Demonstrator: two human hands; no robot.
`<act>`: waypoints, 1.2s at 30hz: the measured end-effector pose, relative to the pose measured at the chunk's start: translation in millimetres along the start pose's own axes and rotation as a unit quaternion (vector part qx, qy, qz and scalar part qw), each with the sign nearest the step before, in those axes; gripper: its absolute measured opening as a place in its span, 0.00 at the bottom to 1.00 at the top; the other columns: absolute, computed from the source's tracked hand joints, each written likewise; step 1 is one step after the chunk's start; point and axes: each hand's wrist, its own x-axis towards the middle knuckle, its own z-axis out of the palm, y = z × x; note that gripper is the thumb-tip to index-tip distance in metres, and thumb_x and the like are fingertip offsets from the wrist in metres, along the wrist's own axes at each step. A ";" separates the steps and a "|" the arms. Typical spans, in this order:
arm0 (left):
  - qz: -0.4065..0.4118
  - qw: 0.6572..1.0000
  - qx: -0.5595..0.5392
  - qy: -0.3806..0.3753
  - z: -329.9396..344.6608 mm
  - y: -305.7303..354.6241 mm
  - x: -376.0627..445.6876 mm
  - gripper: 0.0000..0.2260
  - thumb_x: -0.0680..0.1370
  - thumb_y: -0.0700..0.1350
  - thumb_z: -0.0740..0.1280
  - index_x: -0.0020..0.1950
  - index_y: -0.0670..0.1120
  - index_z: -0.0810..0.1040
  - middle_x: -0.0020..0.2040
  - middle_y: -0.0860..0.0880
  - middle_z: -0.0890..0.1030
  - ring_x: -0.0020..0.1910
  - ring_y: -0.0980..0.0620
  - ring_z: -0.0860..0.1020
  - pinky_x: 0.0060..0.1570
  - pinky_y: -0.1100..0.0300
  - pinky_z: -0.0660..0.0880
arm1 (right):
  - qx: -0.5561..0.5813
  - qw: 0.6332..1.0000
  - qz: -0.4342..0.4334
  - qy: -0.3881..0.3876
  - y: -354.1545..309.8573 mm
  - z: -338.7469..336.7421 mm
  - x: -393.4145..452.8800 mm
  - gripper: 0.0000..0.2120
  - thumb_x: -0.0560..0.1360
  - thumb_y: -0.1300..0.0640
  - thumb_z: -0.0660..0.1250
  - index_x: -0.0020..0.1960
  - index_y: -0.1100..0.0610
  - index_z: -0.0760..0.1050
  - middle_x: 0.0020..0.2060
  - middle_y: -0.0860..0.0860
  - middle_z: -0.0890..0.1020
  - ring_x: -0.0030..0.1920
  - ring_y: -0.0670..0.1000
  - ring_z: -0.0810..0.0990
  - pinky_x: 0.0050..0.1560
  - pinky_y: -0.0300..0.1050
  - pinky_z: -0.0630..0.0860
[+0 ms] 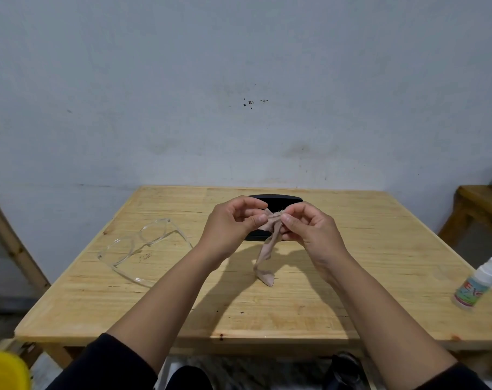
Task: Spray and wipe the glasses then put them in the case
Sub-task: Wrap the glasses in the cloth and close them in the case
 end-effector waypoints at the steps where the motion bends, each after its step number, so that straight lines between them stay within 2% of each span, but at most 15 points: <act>1: 0.002 1.000 0.004 0.003 -0.1 -0.8 0.1 0.07 0.72 0.39 0.71 0.47 0.50 0.81 0.40 0.51 0.83 0.43 0.54 0.81 0.51 0.57 0.78 | -0.005 1.000 0.003 0.005 0.1 -0.1 0.1 0.08 0.75 0.66 0.65 0.40 0.56 0.76 0.32 0.50 0.82 0.35 0.46 0.80 0.36 0.36 0.77; 4: 0.006 1.000 0.006 0.010 1.1 -2.4 -0.6 0.07 0.74 0.39 0.69 0.46 0.51 0.81 0.37 0.55 0.82 0.42 0.57 0.81 0.45 0.61 0.77 | -0.024 1.000 0.011 0.015 0.5 -0.3 0.6 0.07 0.77 0.64 0.64 0.41 0.56 0.75 0.34 0.52 0.81 0.36 0.47 0.78 0.34 0.36 0.74; 8: -0.004 0.999 -0.008 0.032 0.8 -2.3 -2.2 0.08 0.76 0.41 0.67 0.49 0.52 0.82 0.40 0.50 0.81 0.42 0.56 0.80 0.42 0.65 0.78 | -0.005 0.998 0.016 0.057 -1.3 -2.9 2.6 0.07 0.77 0.64 0.63 0.41 0.55 0.74 0.34 0.52 0.79 0.34 0.49 0.76 0.35 0.39 0.72; 11: -0.025 0.999 -0.008 0.041 -3.2 -0.9 -3.1 0.06 0.76 0.43 0.68 0.48 0.51 0.83 0.40 0.48 0.81 0.38 0.59 0.79 0.46 0.62 0.79 | 0.022 0.996 0.019 0.079 -3.3 -10.6 5.7 0.09 0.76 0.66 0.64 0.50 0.53 0.76 0.33 0.50 0.79 0.31 0.46 0.75 0.35 0.38 0.73; 13: -0.025 0.999 0.020 0.033 -5.9 1.7 -4.3 0.05 0.74 0.45 0.69 0.47 0.49 0.84 0.39 0.50 0.83 0.36 0.60 0.80 0.50 0.58 0.79 | 0.011 0.998 0.018 0.056 -3.7 -15.1 6.4 0.13 0.76 0.66 0.65 0.56 0.53 0.78 0.34 0.48 0.80 0.31 0.43 0.76 0.36 0.35 0.74; 15: -0.023 0.998 0.044 0.029 -8.7 6.1 -5.3 0.03 0.72 0.46 0.71 0.44 0.49 0.84 0.36 0.54 0.83 0.36 0.60 0.81 0.49 0.59 0.79 | -0.029 0.999 0.013 0.038 -5.5 -18.1 6.1 0.14 0.75 0.66 0.66 0.59 0.55 0.78 0.37 0.49 0.79 0.33 0.43 0.75 0.39 0.35 0.75; 17: -0.013 0.996 0.088 0.021 -12.6 10.4 -5.9 0.04 0.69 0.47 0.74 0.42 0.50 0.84 0.31 0.58 0.81 0.33 0.63 0.78 0.41 0.68 0.75 | -0.088 0.996 -0.001 0.034 -10.4 -21.1 4.9 0.12 0.75 0.65 0.67 0.57 0.55 0.79 0.37 0.49 0.78 0.33 0.43 0.75 0.38 0.33 0.75; 19: -0.005 0.991 0.133 0.018 -16.1 12.9 -5.1 0.08 0.65 0.45 0.77 0.42 0.50 0.84 0.29 0.60 0.79 0.30 0.65 0.75 0.33 0.73 0.69 | -0.152 0.988 -0.017 0.032 -15.9 -24.9 4.0 0.05 0.74 0.62 0.68 0.48 0.55 0.81 0.35 0.50 0.78 0.32 0.44 0.73 0.35 0.33 0.73; 21: 0.006 0.987 0.161 0.026 -18.3 14.3 -2.9 0.09 0.64 0.44 0.78 0.42 0.50 0.83 0.31 0.57 0.79 0.30 0.64 0.75 0.32 0.74 0.69 | -0.202 0.979 -0.019 0.030 -19.8 -28.5 4.1 0.04 0.74 0.59 0.69 0.40 0.55 0.79 0.32 0.49 0.77 0.31 0.46 0.70 0.35 0.38 0.70; 24: 0.019 0.983 0.171 0.068 -19.4 16.4 1.4 0.05 0.67 0.47 0.76 0.40 0.49 0.82 0.33 0.55 0.79 0.29 0.64 0.73 0.31 0.75 0.67 | -0.197 0.980 -0.020 0.025 -23.2 -33.2 6.2 0.08 0.73 0.57 0.70 0.37 0.55 0.75 0.31 0.49 0.76 0.32 0.47 0.71 0.39 0.42 0.70; 27: 0.012 0.989 0.125 0.074 -21.4 18.2 5.4 0.06 0.69 0.48 0.75 0.36 0.48 0.79 0.34 0.55 0.79 0.32 0.65 0.75 0.36 0.73 0.69 | -0.126 0.992 0.000 0.011 -28.0 -37.8 8.7 0.08 0.73 0.57 0.70 0.38 0.58 0.74 0.33 0.50 0.77 0.35 0.48 0.75 0.42 0.40 0.76; 29: 0.007 0.997 0.065 0.046 -20.4 18.5 7.1 0.08 0.70 0.46 0.74 0.35 0.47 0.77 0.43 0.54 0.82 0.43 0.63 0.80 0.46 0.67 0.72 | -0.061 0.998 0.021 -0.001 -31.7 -40.9 10.0 0.07 0.72 0.59 0.70 0.38 0.59 0.73 0.31 0.51 0.76 0.33 0.46 0.76 0.38 0.39 0.78; 31: 0.003 1.000 0.002 0.025 -18.2 18.0 8.0 0.08 0.72 0.41 0.72 0.35 0.44 0.74 0.50 0.47 0.83 0.50 0.60 0.81 0.52 0.62 0.74 | -0.018 0.999 0.031 -0.011 -34.9 -43.4 10.9 0.07 0.71 0.62 0.70 0.37 0.59 0.73 0.28 0.51 0.77 0.30 0.46 0.76 0.31 0.36 0.76; 33: -0.009 0.999 -0.046 0.023 -17.1 17.9 8.7 0.09 0.72 0.38 0.71 0.36 0.43 0.72 0.44 0.41 0.82 0.47 0.54 0.82 0.54 0.55 0.77 | -0.005 0.999 0.034 -0.018 -36.1 -45.9 11.9 0.07 0.72 0.66 0.69 0.37 0.59 0.73 0.28 0.50 0.79 0.29 0.45 0.76 0.29 0.35 0.75; 36: -0.015 0.998 -0.066 0.014 -20.2 17.2 10.6 0.08 0.70 0.38 0.73 0.40 0.46 0.74 0.33 0.45 0.80 0.39 0.49 0.80 0.50 0.54 0.78 | -0.003 0.999 0.032 -0.023 -35.3 -50.7 13.7 0.07 0.72 0.68 0.68 0.38 0.59 0.73 0.26 0.47 0.80 0.28 0.43 0.76 0.29 0.34 0.74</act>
